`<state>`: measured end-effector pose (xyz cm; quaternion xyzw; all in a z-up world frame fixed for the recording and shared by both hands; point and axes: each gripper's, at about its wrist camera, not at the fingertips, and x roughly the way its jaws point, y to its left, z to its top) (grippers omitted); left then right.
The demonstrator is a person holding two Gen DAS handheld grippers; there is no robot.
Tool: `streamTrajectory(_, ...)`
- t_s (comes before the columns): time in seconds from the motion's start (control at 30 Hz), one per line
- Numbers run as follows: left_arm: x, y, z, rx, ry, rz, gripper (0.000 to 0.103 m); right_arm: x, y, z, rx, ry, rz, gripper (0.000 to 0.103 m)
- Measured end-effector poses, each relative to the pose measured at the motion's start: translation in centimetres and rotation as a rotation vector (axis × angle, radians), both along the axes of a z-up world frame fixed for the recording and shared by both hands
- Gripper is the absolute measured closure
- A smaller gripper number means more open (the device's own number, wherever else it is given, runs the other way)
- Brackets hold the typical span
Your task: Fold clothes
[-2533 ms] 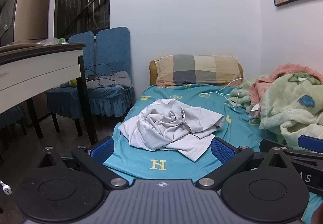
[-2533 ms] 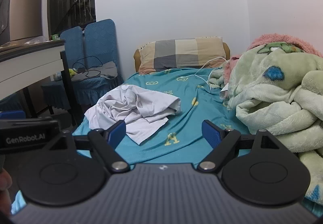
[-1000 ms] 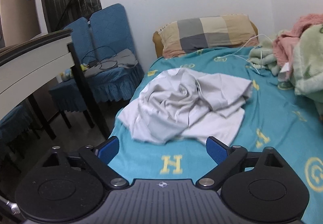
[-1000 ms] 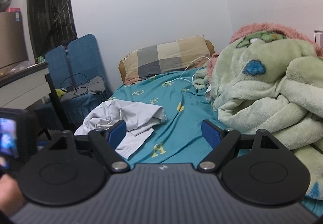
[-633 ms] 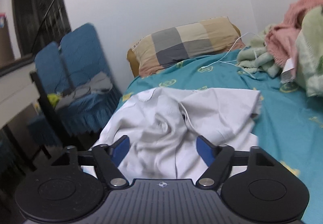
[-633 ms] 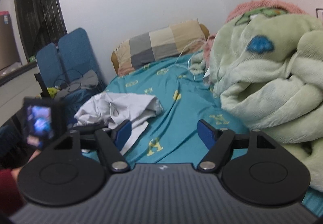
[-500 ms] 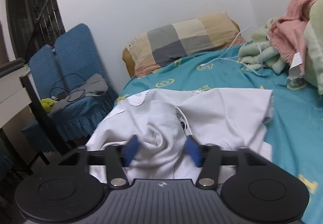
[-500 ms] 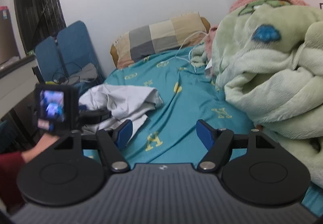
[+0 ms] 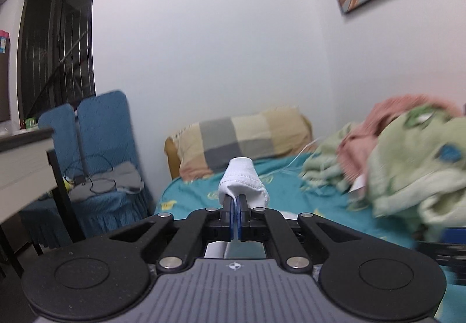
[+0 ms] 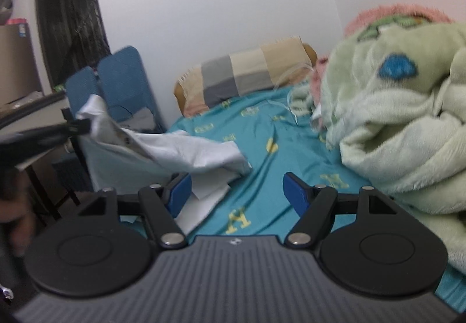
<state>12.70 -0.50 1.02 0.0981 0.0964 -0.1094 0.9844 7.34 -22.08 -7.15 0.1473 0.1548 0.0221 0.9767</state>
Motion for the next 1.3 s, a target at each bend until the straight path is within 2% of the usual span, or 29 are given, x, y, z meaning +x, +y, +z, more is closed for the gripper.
streamTrajectory(0.17,-8.4,1.3,3.3,-0.063,0.008,-0.048,0.101,-2.4,0.9,1.8,-0.016,-0.08,0.079,0.03)
streamTrajectory(0.3,-12.1,3.3,2.1,-0.108,0.064,-0.023,0.101,-3.8,3.1,1.8,-0.025,-0.009,0.226,0.031)
streamTrajectory(0.43,-15.1,5.3,1.0,-0.151,0.112,0.024,0.101,-2.9,5.5,0.6,-0.02,0.101,0.288,0.045)
streamTrajectory(0.6,-15.3,8.6,1.3,-0.242,0.101,0.1,0.101,-1.7,8.4,-1.1,-0.015,0.239,0.365,0.052)
streamTrajectory(0.67,-15.1,10.0,1.1,-0.25,0.123,0.132,0.101,-1.2,9.6,-1.7,-0.012,0.294,0.395,0.059)
streamTrajectory(0.7,-14.9,10.4,0.7,-0.238,0.134,0.147,0.101,-1.0,10.2,-2.0,-0.011,0.322,0.41,0.061)
streamTrajectory(0.8,-13.9,10.9,-0.6,-0.185,0.216,0.15,0.101,0.3,10.4,-3.4,-0.063,0.403,0.357,0.065)
streamTrajectory(0.93,-12.3,9.6,-2.8,-0.149,0.371,0.061,0.1,0.3,7.6,-4.1,0.011,0.46,0.27,0.066)
streamTrajectory(1.0,-12.1,8.4,-4.0,-0.12,0.424,-0.002,0.098,0.6,6.3,-3.9,0.036,0.459,0.214,0.066)
streamTrajectory(1.13,-12.2,4.9,-6.8,0.012,0.507,-0.122,0.093,1.2,3.9,-3.2,0.096,0.436,0.145,0.065)
streamTrajectory(1.27,-12.4,1.5,-9.4,0.164,0.556,-0.189,0.08,1.3,2.1,-2.3,0.129,0.389,0.113,0.064)
streamTrajectory(1.3,-12.2,1.0,-10.0,0.196,0.573,-0.185,0.073,1.3,1.7,-2.2,0.137,0.379,0.112,0.064)
